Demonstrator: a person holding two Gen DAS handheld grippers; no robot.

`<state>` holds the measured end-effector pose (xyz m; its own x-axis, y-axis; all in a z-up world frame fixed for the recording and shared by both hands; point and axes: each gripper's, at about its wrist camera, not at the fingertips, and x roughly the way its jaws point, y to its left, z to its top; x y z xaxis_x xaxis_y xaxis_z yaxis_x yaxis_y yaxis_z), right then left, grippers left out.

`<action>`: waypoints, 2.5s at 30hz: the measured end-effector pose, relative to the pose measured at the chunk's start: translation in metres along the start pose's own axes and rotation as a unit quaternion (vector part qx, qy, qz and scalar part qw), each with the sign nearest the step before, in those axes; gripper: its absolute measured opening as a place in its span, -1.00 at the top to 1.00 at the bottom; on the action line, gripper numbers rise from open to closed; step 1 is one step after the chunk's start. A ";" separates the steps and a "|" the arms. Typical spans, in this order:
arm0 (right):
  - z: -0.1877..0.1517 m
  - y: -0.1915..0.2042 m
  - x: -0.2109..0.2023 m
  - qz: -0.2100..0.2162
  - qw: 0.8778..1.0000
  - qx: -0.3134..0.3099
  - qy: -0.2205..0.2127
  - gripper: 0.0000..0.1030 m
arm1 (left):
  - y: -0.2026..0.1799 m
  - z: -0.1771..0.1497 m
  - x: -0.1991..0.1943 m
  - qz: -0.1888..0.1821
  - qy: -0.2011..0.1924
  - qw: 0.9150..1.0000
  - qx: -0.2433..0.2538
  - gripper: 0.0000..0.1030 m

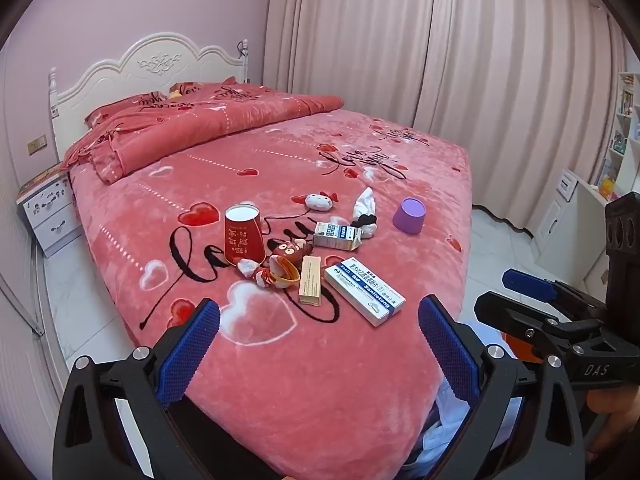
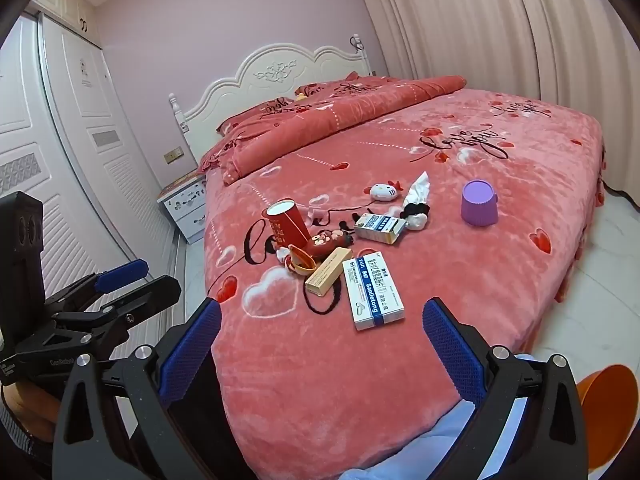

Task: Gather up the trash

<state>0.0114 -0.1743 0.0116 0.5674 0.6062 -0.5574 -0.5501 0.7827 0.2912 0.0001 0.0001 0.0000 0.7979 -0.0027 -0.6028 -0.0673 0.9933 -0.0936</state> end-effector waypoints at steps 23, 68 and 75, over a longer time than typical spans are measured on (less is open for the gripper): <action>-0.001 0.001 0.002 -0.001 1.000 0.001 0.003 -0.91 | 0.000 -0.002 0.001 0.003 0.004 1.000 0.005 -0.89; -0.003 -0.001 0.007 0.003 1.000 0.008 0.012 -0.91 | 0.006 -0.016 0.010 0.006 0.014 1.000 0.010 -0.89; -0.004 -0.001 0.007 0.003 1.000 0.008 0.013 -0.91 | 0.006 -0.018 0.009 0.006 0.016 1.000 0.012 -0.89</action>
<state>0.0135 -0.1710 0.0039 0.5480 0.6069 -0.5757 -0.5429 0.7816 0.3071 -0.0036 0.0041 -0.0203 0.7777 0.0057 -0.6286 -0.0624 0.9957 -0.0681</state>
